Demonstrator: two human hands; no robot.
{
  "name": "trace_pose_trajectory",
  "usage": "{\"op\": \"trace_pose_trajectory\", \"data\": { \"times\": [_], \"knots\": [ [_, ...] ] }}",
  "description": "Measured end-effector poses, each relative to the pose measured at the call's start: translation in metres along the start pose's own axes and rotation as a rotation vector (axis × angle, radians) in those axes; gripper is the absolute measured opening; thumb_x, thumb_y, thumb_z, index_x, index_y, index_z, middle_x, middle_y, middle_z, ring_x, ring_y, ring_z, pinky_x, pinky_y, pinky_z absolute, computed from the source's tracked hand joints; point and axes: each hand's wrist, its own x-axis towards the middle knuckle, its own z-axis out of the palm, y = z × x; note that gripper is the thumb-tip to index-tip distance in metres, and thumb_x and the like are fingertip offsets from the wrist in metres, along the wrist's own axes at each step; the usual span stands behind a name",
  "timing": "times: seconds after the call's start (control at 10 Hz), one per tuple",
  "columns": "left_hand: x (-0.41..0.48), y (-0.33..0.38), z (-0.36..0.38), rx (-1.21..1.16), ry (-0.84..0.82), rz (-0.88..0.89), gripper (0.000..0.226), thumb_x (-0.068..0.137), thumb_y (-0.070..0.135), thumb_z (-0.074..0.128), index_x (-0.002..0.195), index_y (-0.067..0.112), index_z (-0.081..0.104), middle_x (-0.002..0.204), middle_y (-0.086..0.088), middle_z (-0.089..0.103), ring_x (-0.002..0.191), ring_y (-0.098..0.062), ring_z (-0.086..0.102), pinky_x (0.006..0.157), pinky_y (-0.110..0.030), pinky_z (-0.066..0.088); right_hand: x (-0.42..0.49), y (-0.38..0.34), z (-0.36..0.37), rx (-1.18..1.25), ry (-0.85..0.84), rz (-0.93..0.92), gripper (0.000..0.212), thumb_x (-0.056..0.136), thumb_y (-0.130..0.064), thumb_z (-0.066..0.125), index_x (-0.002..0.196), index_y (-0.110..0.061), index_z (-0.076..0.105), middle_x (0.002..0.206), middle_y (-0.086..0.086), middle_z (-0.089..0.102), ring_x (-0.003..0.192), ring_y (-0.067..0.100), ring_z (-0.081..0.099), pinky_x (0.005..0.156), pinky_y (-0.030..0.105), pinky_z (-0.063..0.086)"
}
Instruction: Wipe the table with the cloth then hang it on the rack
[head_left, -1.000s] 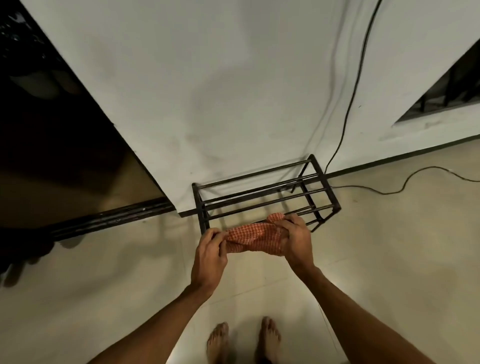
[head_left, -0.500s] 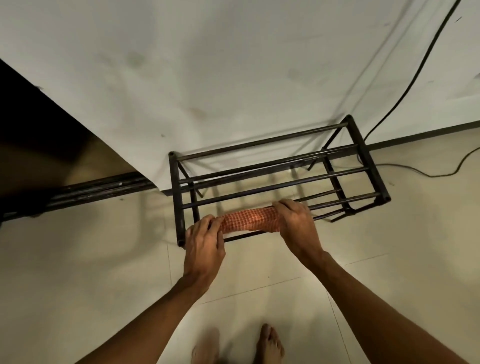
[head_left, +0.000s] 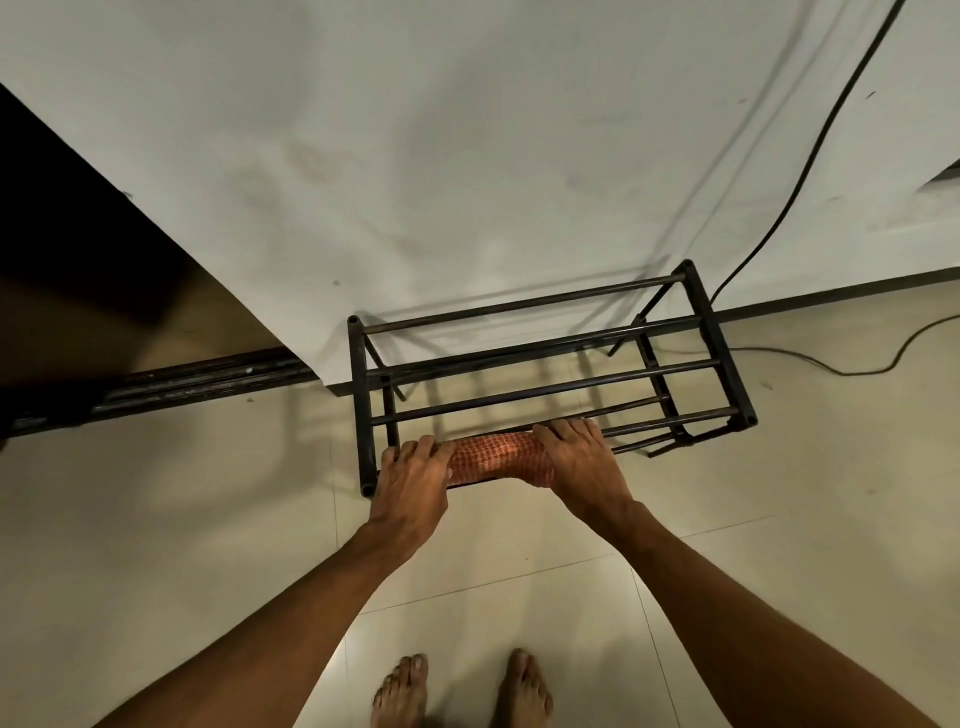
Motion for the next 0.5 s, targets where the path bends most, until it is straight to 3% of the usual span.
{"op": "trace_pose_trajectory", "data": {
  "times": [0.1,0.2,0.3,0.4,0.5],
  "knots": [
    [-0.008,0.003,-0.011,-0.034,0.008,-0.015,0.057,0.102,0.025,0.052,0.155,0.022,0.033,0.157,-0.004,0.039,0.145,-0.022,0.037,0.121,-0.042,0.025,-0.008,-0.008,-0.007,0.032,0.042,0.011,0.065,0.095,-0.012,0.069,0.154,-0.009,0.042,0.153,0.02,0.049,0.146,0.037,0.041,0.126,0.049,0.02],
    [-0.021,0.006,-0.02,-0.042,-0.025,0.003,0.057,0.103,0.027,0.05,0.157,0.021,0.03,0.161,-0.004,0.034,0.148,-0.022,0.032,0.124,-0.041,0.022,-0.019,-0.012,-0.01,0.064,0.017,0.016,0.07,0.097,-0.002,0.057,0.16,-0.013,0.031,0.163,0.017,0.038,0.154,0.034,0.029,0.128,0.046,0.013],
    [-0.037,0.007,-0.033,-0.05,-0.121,0.013,0.06,0.105,0.029,0.046,0.159,0.019,0.022,0.168,-0.005,0.018,0.155,-0.025,0.016,0.127,-0.045,0.01,-0.036,-0.017,-0.017,0.071,-0.05,-0.002,0.075,0.099,0.001,0.05,0.164,-0.016,0.017,0.171,0.015,0.019,0.159,0.032,0.012,0.129,0.044,0.003],
    [-0.053,0.008,-0.057,-0.056,-0.142,-0.006,0.063,0.106,0.028,0.045,0.16,0.018,0.017,0.169,-0.007,0.01,0.157,-0.026,0.007,0.127,-0.047,0.004,-0.052,-0.023,-0.034,0.091,-0.06,-0.007,0.078,0.098,0.004,0.046,0.165,-0.015,0.012,0.172,0.013,0.012,0.16,0.029,0.005,0.131,0.043,0.003],
    [-0.075,0.016,-0.094,-0.09,-0.105,0.006,0.06,0.105,0.027,0.046,0.159,0.018,0.022,0.167,-0.007,0.021,0.155,-0.024,0.017,0.127,-0.043,0.008,-0.071,-0.037,-0.071,0.167,-0.032,0.007,0.074,0.097,0.006,0.047,0.163,-0.013,0.021,0.17,0.014,0.022,0.159,0.028,0.013,0.13,0.039,0.008]
  ]
}}
